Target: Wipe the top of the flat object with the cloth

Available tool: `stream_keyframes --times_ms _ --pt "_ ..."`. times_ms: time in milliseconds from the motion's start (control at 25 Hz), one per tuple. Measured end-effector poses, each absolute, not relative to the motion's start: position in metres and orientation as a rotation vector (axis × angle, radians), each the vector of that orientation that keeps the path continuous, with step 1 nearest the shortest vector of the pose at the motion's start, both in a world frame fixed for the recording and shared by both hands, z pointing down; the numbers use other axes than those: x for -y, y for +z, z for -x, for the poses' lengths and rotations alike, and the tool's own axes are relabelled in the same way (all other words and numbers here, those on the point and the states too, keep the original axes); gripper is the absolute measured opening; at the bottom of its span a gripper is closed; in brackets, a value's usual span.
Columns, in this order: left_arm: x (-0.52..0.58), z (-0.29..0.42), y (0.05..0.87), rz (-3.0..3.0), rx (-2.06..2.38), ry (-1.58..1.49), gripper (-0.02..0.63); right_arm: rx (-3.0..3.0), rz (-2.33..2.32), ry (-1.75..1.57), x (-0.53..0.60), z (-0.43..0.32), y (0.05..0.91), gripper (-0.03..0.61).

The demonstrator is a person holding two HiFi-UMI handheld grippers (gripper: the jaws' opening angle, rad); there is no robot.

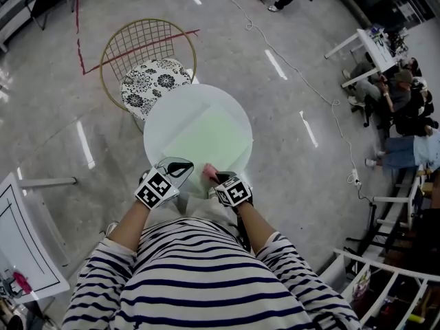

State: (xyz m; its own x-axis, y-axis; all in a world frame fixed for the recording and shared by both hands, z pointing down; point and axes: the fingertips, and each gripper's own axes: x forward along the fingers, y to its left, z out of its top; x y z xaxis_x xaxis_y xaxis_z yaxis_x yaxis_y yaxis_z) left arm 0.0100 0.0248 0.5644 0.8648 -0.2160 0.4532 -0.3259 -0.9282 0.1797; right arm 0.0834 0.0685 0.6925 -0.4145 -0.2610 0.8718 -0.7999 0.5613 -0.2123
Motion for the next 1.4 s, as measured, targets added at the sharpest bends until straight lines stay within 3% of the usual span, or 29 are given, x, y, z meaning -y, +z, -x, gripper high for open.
stream_keyframes --times_ms 880,1400 --pt "-0.017 -0.001 0.544 -2.823 0.44 0.611 0.006 2.028 -0.669 0.942 -0.105 -0.028 0.684 0.051" --pt "0.0 0.01 0.48 -2.867 0.542 0.406 0.006 2.403 -0.865 0.854 -0.049 -0.006 0.577 0.051"
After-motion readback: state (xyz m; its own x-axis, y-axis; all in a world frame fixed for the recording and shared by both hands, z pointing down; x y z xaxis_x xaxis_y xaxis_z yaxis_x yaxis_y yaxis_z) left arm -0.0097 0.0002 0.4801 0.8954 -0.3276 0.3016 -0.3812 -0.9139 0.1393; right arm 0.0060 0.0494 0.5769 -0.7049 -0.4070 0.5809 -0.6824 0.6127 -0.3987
